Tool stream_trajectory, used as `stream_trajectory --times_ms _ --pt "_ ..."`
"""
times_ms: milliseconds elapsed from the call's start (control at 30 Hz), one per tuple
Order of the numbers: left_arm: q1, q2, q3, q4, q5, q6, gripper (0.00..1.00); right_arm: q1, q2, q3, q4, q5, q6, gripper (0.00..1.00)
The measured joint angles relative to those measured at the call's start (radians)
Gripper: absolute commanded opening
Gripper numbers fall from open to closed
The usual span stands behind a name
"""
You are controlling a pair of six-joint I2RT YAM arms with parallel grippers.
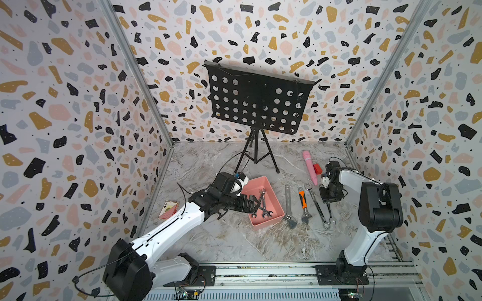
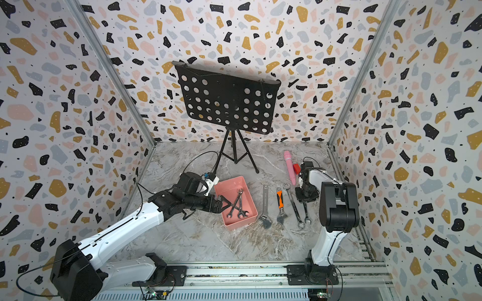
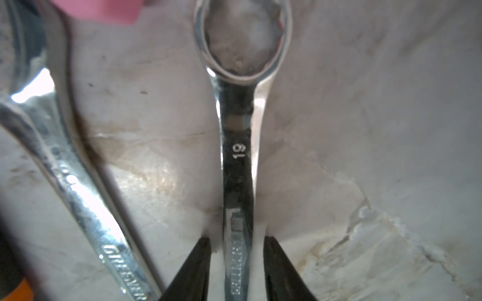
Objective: Take out the wrench from the storage box
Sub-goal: Place the wrench at the center of the board, then pick up the wrench from the storage box.
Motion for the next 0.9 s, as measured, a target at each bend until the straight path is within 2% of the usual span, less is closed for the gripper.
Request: stream_trajectory --times_ms 133,267,400,567,700,900 --pt "-0.006 0.0 0.0 -0.005 -0.017 -0.021 1.0 0.0 -0.028 0.0 -0.008 -0.019 0.015 0.47" --pt "-0.03 0.005 0.005 -0.008 -0.041 -0.042 1.0 0.014 -0.13 0.0 -0.019 -0.072 0.043 0.52" --pt "-0.053 0.016 0.016 -0.015 -0.076 -0.069 0.99 0.078 -0.274 0.002 -0.022 -0.134 0.086 0.54" --pt "-0.099 0.043 0.055 -0.015 -0.144 -0.116 0.96 0.167 -0.365 0.002 -0.025 -0.224 0.165 0.58" --pt "-0.161 0.095 0.104 -0.024 -0.22 -0.151 0.93 0.213 -0.401 -0.002 -0.024 -0.298 0.228 0.63" --pt "-0.203 0.222 0.205 -0.052 -0.322 -0.146 0.88 0.217 -0.534 -0.048 -0.019 -0.422 0.322 0.75"
